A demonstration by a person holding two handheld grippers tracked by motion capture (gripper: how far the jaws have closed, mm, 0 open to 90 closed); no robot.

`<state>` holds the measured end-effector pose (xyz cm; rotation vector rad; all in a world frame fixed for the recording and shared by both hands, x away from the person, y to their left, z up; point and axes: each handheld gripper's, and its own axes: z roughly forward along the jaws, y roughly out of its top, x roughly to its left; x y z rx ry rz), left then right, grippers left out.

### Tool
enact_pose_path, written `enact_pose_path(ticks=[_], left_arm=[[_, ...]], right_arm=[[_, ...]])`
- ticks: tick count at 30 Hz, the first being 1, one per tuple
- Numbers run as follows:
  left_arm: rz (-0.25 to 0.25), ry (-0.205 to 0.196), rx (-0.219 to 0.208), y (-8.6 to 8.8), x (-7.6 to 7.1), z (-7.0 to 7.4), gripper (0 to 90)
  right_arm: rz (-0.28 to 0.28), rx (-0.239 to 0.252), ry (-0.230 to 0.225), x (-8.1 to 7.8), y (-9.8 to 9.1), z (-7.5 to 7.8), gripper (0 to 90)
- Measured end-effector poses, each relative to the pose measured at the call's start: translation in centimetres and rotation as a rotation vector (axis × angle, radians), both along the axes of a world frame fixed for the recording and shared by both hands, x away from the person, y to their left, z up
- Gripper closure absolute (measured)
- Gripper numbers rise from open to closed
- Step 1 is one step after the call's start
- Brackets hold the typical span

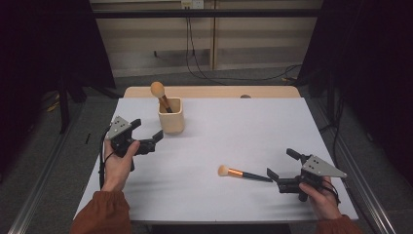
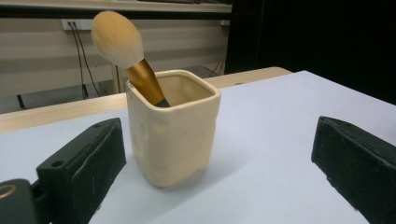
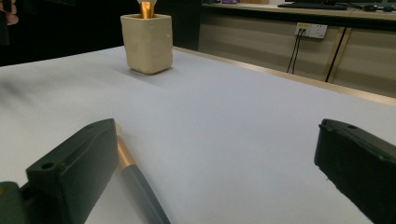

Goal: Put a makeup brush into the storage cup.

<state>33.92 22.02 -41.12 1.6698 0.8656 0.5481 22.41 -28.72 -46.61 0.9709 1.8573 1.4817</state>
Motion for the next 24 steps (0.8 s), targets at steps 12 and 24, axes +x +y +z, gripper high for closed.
enact_pose_path(ticks=[12,24], left_arm=[[-0.012,0.003,0.0,0.6,-3.1,-1.2,3.0],[-0.015,0.027,-0.012,1.5,-6.0,-2.8,3.2]], right_arm=[[-0.009,0.002,0.004,0.2,0.1,0.0,0.0],[-0.02,0.007,0.011,0.4,0.2,0.0,0.0]])
